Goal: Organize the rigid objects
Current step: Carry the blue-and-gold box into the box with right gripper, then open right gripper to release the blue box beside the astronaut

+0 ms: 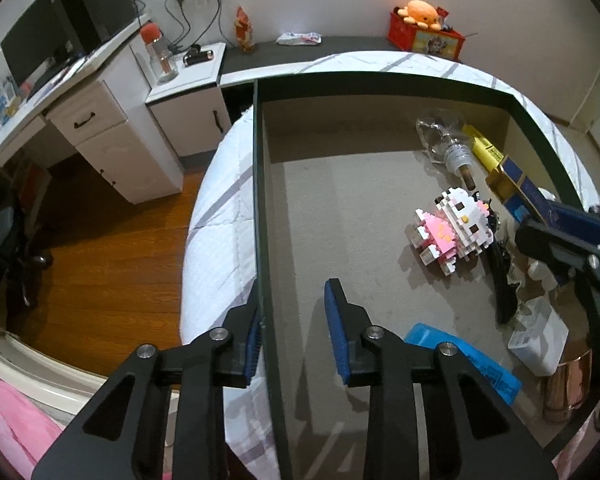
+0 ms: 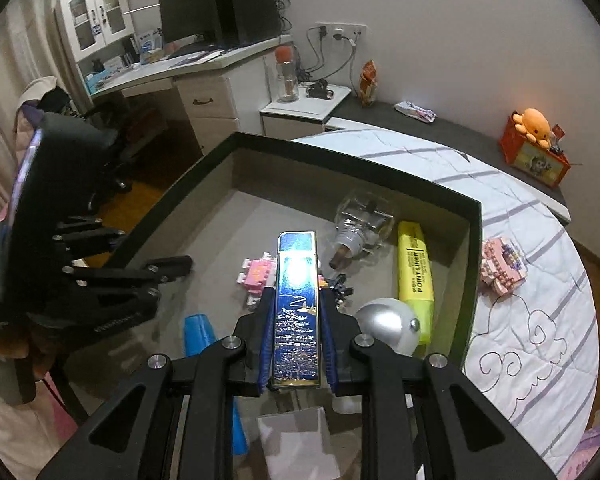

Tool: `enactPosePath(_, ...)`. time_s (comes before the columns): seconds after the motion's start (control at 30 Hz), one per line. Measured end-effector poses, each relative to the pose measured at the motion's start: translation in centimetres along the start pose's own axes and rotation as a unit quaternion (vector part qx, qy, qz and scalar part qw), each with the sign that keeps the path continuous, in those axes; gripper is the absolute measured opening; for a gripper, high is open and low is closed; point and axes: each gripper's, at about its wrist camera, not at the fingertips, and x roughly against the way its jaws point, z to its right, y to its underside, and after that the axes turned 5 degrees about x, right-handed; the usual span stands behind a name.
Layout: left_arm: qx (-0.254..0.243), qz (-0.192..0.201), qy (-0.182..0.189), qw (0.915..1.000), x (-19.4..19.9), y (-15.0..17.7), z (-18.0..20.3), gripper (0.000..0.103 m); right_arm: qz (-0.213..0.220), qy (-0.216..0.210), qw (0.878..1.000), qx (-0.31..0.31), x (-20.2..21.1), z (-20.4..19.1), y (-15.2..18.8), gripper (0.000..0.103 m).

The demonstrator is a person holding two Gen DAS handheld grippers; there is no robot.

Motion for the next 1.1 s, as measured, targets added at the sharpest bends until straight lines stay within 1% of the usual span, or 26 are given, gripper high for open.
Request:
enactPosePath(0.03, -0.006, 0.005, 0.000, 1.0000, 0.2, 0.2, -0.1, 0.024, -0.001, 0.000, 1.000, -0.002, 0.0, 0.1, 0.0, 0.021)
enactPosePath(0.07, -0.007, 0.010, -0.002, 0.9999, 0.5, 0.2, -0.3, 0.018, 0.000, 0.001, 1.000, -0.004, 0.0, 0.1, -0.1, 0.021)
enactPosePath(0.1, -0.006, 0.013, 0.000, 0.9999, 0.7, 0.3, -0.6, 0.015, 0.000, 0.003, 1.000, -0.004, 0.0, 0.2, 0.0, 0.021)
enactPosePath(0.13, -0.004, 0.015, 0.004, 0.9999, 0.9, 0.5, -0.8, 0.013, -0.002, 0.001, 1.000, -0.004, -0.1, 0.2, -0.1, 0.021)
enactPosePath(0.17, -0.003, 0.019, 0.004, 0.9998, 1.1, 0.7, -1.1, 0.008, -0.003, 0.000, 1.000, -0.007, -0.2, 0.2, -0.1, 0.021)
enactPosePath(0.27, -0.007, 0.024, 0.008, 0.9997, 1.5, 0.9, -1.4, 0.007, -0.008, 0.002, 1.000, -0.010, -0.5, 0.4, 0.1, 0.021)
enactPosePath(0.33, -0.013, 0.024, 0.003, 0.9996, 1.6, 0.9, -1.3, 0.007, -0.012, 0.011, 1.000, -0.011, -0.6, 0.4, 0.2, 0.021)
enactPosePath(0.43, -0.008, 0.021, 0.007, 0.9997, 1.5, 0.9, -1.4, 0.007, -0.016, 0.021, 1.000, -0.012, -0.7, 0.5, 0.1, 0.021)
enactPosePath(0.73, -0.003, 0.019, 0.009, 0.9998, 1.5, 1.4, -1.5, 0.007, -0.012, 0.026, 0.999, -0.027, -0.5, 1.2, 0.3, 0.021)
enactPosePath(0.87, -0.014, 0.024, -0.005, 0.9996, 1.9, 1.7, -1.0, 0.007, -0.005, 0.033, 0.999, -0.034, -0.2, 1.3, 0.3, 0.021)
enactPosePath(1.0, -0.006, 0.024, 0.007, 0.9997, 1.9, 1.8, -1.5, 0.008, 0.008, 0.031, 0.999, -0.042, 0.6, 1.6, 0.3, 0.025)
enactPosePath(1.1, -0.005, 0.023, 0.004, 0.9997, 1.9, 1.8, -1.5, 0.008, 0.021, 0.028, 0.998, -0.045, 1.6, 1.9, 0.2, 0.033)
